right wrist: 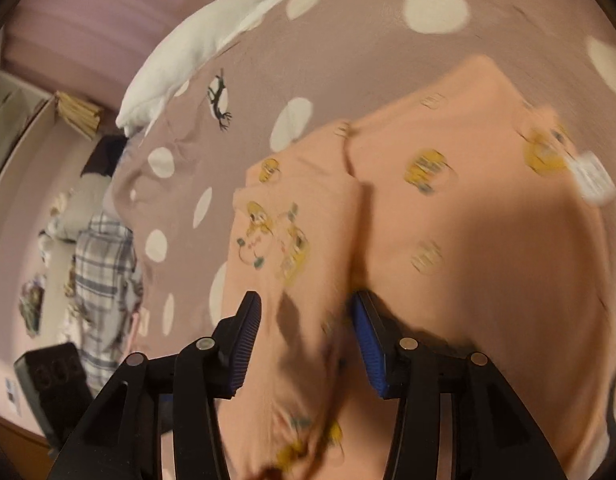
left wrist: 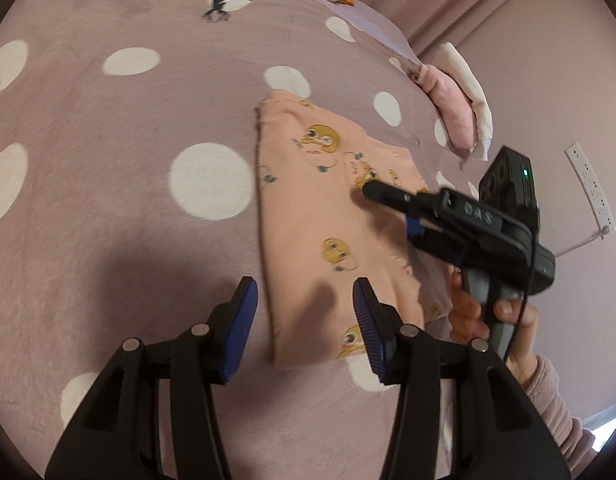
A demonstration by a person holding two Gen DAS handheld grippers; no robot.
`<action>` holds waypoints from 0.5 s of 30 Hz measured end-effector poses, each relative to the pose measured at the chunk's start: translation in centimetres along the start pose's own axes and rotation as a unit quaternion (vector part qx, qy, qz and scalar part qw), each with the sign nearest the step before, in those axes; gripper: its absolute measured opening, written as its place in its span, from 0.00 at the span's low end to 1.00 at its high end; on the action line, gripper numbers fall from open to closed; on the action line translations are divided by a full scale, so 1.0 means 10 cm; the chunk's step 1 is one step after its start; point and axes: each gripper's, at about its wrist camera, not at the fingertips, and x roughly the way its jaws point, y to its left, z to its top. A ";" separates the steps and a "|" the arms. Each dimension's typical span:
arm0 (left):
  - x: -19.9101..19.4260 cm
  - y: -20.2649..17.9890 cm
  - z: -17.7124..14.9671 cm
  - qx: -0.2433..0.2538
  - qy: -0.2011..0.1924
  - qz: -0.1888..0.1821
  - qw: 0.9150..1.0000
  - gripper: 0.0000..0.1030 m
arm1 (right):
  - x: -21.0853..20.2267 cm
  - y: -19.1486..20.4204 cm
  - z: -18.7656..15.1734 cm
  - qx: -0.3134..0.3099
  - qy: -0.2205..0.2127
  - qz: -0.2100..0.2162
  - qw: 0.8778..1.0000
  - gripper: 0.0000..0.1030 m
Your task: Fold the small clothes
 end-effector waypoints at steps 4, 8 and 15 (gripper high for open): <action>-0.03 0.05 -0.03 -0.005 0.001 0.001 1.000 0.48 | 0.06 0.02 0.08 -0.012 -0.022 -0.021 0.999 0.26; -0.03 0.03 -0.02 -0.003 0.001 -0.002 1.000 0.48 | -0.02 0.01 0.10 -0.021 -0.034 -0.018 0.999 0.08; 0.06 -0.17 0.04 0.017 0.006 -0.011 1.000 0.48 | -0.53 0.03 0.27 -0.063 -0.086 -0.057 0.993 0.08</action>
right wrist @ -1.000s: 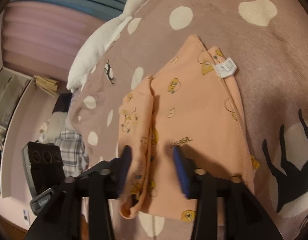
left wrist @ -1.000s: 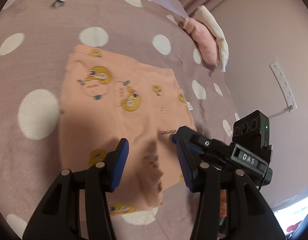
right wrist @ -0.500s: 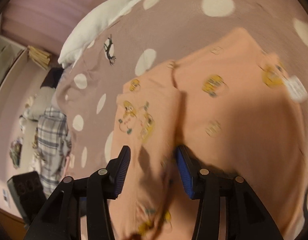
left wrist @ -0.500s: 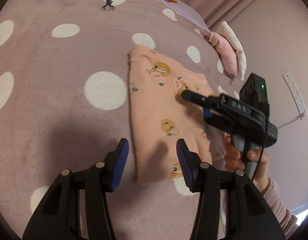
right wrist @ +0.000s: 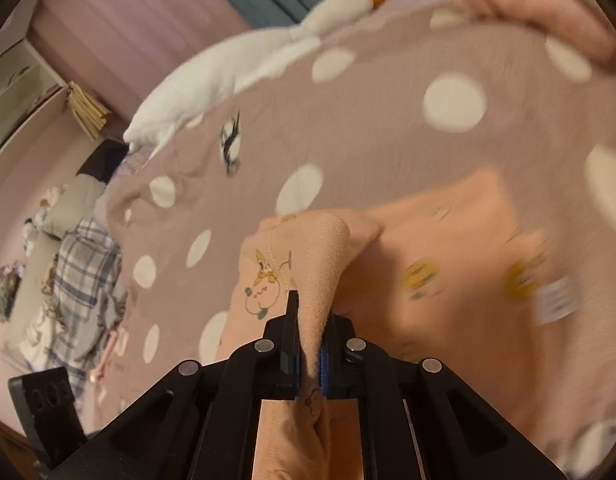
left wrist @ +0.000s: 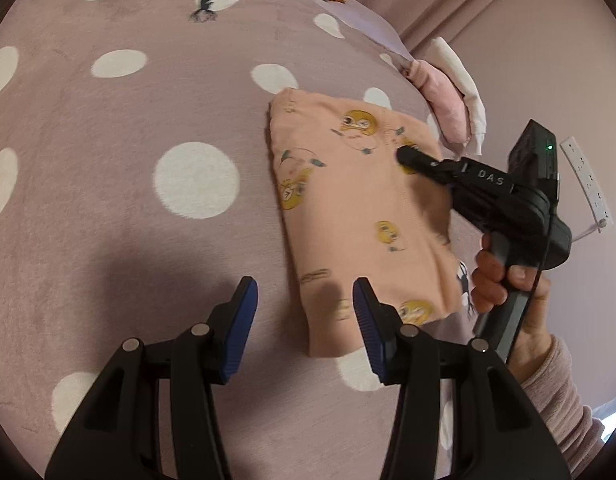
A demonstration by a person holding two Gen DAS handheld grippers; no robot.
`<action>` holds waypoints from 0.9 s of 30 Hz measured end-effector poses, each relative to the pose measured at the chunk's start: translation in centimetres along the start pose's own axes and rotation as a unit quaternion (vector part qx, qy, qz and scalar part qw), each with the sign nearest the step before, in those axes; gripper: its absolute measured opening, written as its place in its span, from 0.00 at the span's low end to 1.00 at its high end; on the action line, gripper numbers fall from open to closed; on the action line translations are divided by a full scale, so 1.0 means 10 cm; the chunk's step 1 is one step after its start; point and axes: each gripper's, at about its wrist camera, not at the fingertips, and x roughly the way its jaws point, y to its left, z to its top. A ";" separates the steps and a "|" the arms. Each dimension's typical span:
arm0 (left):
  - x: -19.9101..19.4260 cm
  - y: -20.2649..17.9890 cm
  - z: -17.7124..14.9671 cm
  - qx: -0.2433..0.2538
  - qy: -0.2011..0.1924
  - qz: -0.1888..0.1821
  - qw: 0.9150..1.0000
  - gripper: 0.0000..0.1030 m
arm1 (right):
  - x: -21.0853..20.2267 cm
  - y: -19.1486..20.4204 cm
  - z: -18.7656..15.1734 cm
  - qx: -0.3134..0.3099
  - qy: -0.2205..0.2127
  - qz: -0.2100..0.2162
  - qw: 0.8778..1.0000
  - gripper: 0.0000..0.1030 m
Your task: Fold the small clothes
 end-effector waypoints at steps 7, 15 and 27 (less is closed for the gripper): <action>0.24 -0.34 0.09 0.034 0.013 -0.012 0.999 0.48 | -0.12 -0.42 0.01 -0.010 0.012 -0.088 0.996 0.08; 0.54 -0.71 0.18 0.092 0.020 0.012 0.996 0.46 | -0.09 -0.58 0.06 0.012 0.015 -0.129 0.992 0.09; 0.84 -0.72 0.12 0.153 0.038 0.056 0.986 0.39 | -0.58 -0.21 -0.25 -0.115 -0.034 -0.104 0.987 0.13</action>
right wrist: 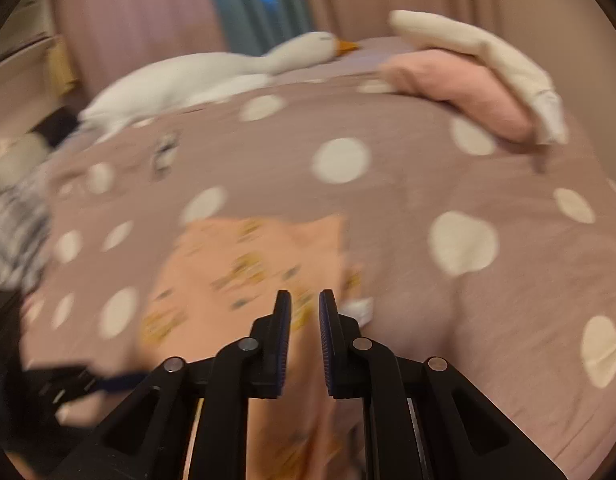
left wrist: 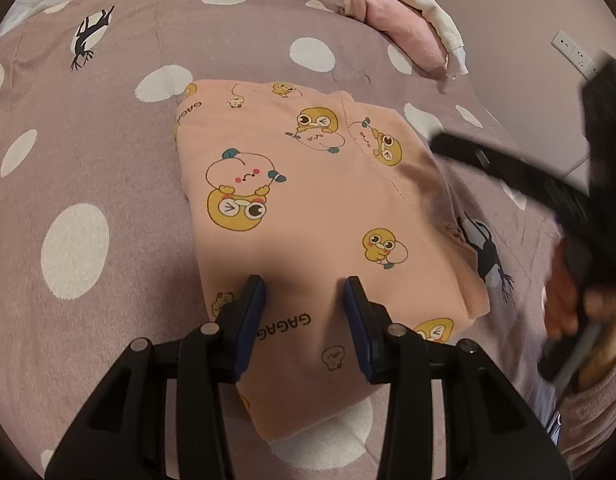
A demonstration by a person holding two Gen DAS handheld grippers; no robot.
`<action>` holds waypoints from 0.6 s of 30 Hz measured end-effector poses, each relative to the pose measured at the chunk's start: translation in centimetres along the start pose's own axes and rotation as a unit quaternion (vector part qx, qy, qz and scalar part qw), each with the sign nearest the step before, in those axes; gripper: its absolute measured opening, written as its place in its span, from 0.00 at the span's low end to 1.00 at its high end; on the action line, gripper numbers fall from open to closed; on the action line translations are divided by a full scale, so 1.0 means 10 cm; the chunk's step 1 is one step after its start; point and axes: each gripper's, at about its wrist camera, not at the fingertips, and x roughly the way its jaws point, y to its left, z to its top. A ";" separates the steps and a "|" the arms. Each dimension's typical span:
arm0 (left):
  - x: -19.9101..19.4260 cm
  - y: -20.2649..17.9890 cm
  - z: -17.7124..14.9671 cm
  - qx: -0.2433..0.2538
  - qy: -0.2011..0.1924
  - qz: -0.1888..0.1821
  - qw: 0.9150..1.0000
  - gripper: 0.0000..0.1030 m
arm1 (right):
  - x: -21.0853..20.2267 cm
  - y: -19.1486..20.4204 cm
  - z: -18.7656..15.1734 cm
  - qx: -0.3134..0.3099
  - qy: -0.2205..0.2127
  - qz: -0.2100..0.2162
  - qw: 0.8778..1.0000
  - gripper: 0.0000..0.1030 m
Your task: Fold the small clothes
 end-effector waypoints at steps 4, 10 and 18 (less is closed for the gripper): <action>-0.04 -0.03 0.06 0.001 -0.015 0.011 1.000 0.39 | -0.15 0.25 -0.28 -0.054 0.011 0.032 0.998 0.13; 0.05 -0.06 0.26 -0.002 -0.030 0.035 0.999 0.39 | -0.05 0.34 -0.61 -0.068 0.046 0.037 0.996 0.13; 0.25 -0.04 0.44 0.008 -0.023 0.059 0.998 0.39 | 0.04 0.30 -0.72 -0.054 0.058 0.036 0.996 0.12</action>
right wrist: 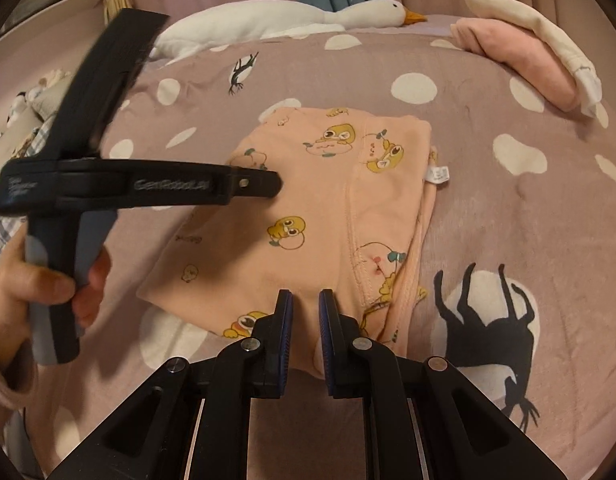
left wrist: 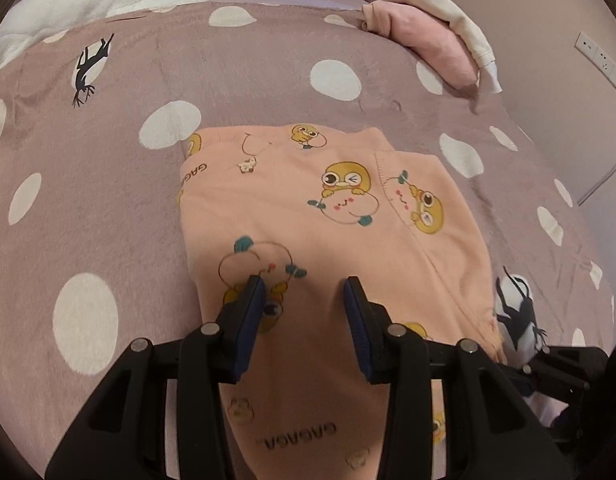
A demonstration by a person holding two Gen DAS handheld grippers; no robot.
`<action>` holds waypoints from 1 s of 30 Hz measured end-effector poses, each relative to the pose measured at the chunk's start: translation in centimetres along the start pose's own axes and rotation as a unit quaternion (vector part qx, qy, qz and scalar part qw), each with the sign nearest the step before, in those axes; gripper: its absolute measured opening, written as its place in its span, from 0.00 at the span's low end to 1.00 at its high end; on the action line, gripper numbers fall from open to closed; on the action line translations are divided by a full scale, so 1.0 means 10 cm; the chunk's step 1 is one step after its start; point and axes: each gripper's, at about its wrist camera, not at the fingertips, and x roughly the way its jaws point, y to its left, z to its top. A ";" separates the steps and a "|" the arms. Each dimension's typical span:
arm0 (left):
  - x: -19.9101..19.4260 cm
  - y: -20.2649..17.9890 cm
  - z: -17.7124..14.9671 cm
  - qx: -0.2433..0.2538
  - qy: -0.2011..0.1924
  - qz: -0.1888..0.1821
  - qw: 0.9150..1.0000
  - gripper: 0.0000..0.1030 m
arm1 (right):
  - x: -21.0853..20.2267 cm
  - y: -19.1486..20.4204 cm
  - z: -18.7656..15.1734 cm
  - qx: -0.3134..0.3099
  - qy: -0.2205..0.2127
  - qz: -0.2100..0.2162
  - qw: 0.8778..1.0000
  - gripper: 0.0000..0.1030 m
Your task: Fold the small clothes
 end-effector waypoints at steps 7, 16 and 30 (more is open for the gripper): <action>0.10 0.07 0.13 -0.013 0.007 -0.008 1.000 0.40 | 0.01 0.00 -0.04 0.007 -0.002 0.003 1.000 0.12; 0.07 0.09 0.22 -0.022 0.001 -0.002 1.000 0.40 | -0.13 -0.03 0.06 0.012 -0.018 0.017 1.000 0.12; -0.29 -0.02 -0.44 0.045 0.004 -0.011 0.999 0.39 | 0.42 -0.47 0.91 0.086 -0.003 -0.035 0.996 0.13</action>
